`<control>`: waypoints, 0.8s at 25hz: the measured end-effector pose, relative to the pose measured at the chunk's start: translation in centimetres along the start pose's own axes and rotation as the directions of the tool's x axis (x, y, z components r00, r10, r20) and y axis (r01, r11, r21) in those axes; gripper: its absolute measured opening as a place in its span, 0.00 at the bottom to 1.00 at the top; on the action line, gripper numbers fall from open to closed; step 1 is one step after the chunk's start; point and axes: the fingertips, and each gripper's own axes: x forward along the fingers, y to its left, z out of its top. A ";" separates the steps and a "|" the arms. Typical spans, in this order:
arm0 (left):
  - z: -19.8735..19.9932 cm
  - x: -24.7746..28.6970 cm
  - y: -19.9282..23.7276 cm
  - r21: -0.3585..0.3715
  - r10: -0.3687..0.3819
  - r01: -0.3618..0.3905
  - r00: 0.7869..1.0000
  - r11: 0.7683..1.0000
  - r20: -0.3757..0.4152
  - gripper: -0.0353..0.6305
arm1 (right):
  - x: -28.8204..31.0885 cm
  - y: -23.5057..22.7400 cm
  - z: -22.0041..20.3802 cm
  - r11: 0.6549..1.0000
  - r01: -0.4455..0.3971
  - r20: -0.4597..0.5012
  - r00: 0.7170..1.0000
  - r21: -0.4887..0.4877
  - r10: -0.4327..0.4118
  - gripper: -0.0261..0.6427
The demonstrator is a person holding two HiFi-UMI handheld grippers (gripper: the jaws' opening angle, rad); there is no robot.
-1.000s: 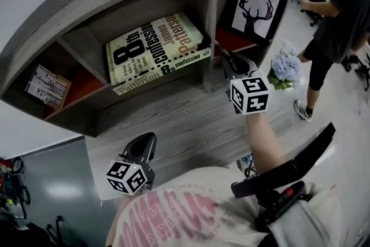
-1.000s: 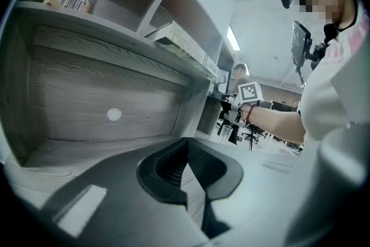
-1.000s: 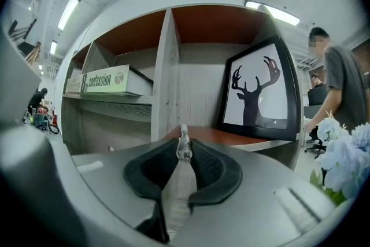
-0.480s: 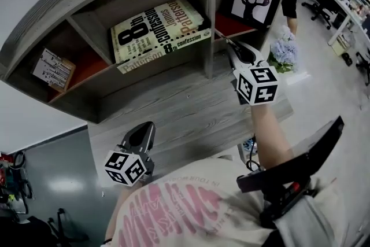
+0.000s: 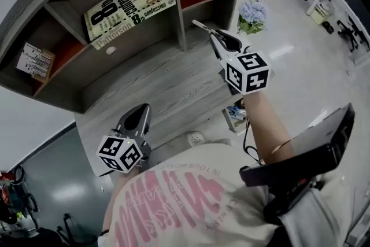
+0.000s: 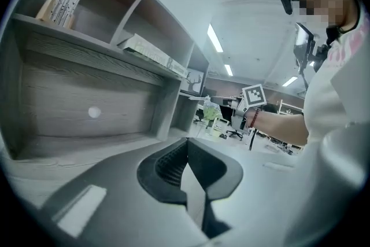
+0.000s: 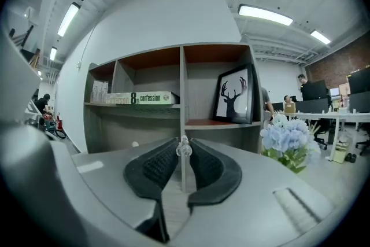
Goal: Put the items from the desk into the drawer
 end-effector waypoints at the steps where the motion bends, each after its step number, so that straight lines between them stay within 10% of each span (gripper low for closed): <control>1: -0.2 0.0 -0.7 0.004 -0.015 0.015 1.000 1.000 -0.004 0.08 | -1.0 0.1 -0.4 1.000 0.004 -0.007 1.000 0.003 -0.004 0.14; 20: -6.8 3.6 -13.1 -0.042 -0.227 0.224 0.971 0.974 -0.078 0.08 | -18.5 -0.3 -11.2 0.994 0.069 -0.205 0.977 0.083 -0.051 0.14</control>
